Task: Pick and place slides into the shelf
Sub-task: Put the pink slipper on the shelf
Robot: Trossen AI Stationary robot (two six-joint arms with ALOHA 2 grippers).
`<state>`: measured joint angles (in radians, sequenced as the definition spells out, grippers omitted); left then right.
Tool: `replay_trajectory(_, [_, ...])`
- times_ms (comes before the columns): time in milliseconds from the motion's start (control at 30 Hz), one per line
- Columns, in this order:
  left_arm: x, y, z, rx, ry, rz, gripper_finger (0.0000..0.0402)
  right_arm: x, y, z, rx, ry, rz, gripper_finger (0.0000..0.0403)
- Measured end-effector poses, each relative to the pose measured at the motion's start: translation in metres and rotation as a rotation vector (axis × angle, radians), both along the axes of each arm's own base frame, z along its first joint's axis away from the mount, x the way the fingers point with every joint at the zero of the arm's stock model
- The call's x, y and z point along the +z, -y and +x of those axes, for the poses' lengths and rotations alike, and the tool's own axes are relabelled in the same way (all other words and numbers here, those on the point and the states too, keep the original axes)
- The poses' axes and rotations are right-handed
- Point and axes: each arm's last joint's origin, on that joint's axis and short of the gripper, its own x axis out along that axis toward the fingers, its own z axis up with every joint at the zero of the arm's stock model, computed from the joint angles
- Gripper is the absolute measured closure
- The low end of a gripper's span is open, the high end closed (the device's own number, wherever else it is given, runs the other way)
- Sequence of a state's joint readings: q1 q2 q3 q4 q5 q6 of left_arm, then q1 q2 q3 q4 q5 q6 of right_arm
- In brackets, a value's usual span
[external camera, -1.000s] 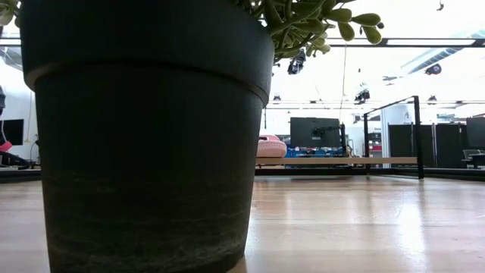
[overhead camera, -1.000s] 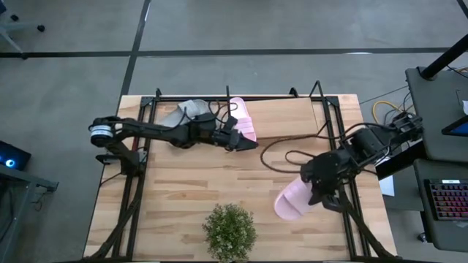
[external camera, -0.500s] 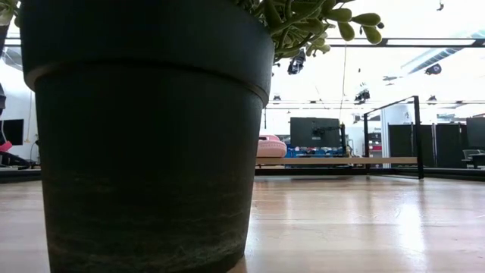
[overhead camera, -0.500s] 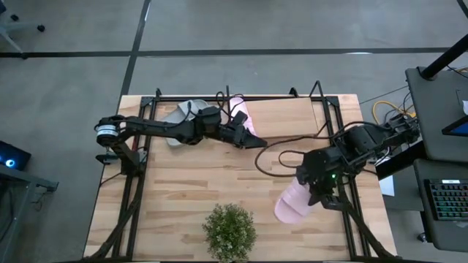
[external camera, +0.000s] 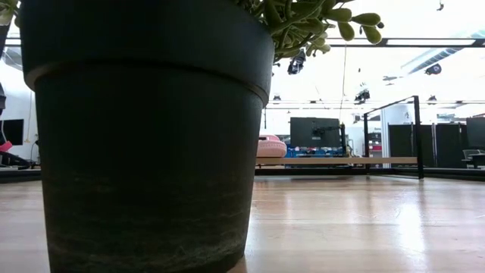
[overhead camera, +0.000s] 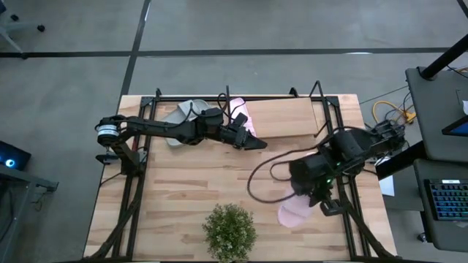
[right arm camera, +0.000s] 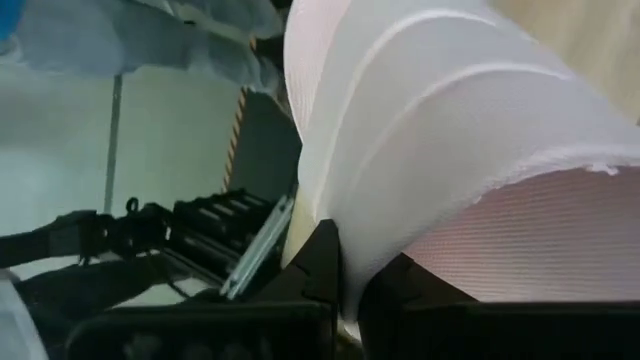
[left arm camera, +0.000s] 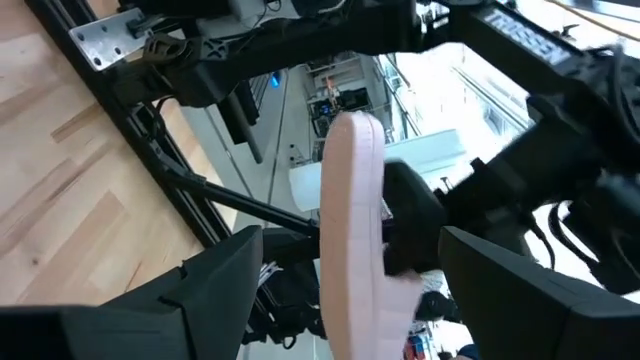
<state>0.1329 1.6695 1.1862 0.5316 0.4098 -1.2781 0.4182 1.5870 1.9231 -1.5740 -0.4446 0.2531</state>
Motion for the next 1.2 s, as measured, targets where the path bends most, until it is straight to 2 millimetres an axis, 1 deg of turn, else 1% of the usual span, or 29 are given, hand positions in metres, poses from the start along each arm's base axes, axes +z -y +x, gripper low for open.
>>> replay_trajectory(100, [0.001, 0.000, 0.000, 0.006, 0.007, 0.001, 0.0114, 0.003, -0.004, 0.011, 0.026, 0.035, 0.004, 0.0394])
replay_trajectory(267, [0.002, 0.000, 0.000, 0.013, 0.020, 0.002, 0.0114, 0.008, -0.001, 0.026, 0.013, 0.065, 0.010, 0.0394])
replay_trajectory(567, [0.012, -0.001, 0.001, 0.058, 0.060, 0.005, 0.0114, 0.011, 0.002, 0.040, 0.009, 0.097, 0.013, 0.0394])
replay_trajectory(900, [0.032, -0.002, 0.006, 0.077, 0.129, 0.037, 0.0114, 0.010, 0.010, 0.046, -0.039, 0.089, 0.014, 0.0394])
replay_trajectory(967, [0.032, -0.002, 0.006, 0.078, 0.133, 0.042, 0.0114, 0.010, 0.011, 0.046, -0.051, 0.083, 0.015, 0.0394])
replay_trajectory(1200, [0.020, -0.001, 0.008, 0.075, 0.053, 0.055, 0.0114, 0.010, 0.012, 0.047, -0.074, 0.077, 0.020, 0.0394])
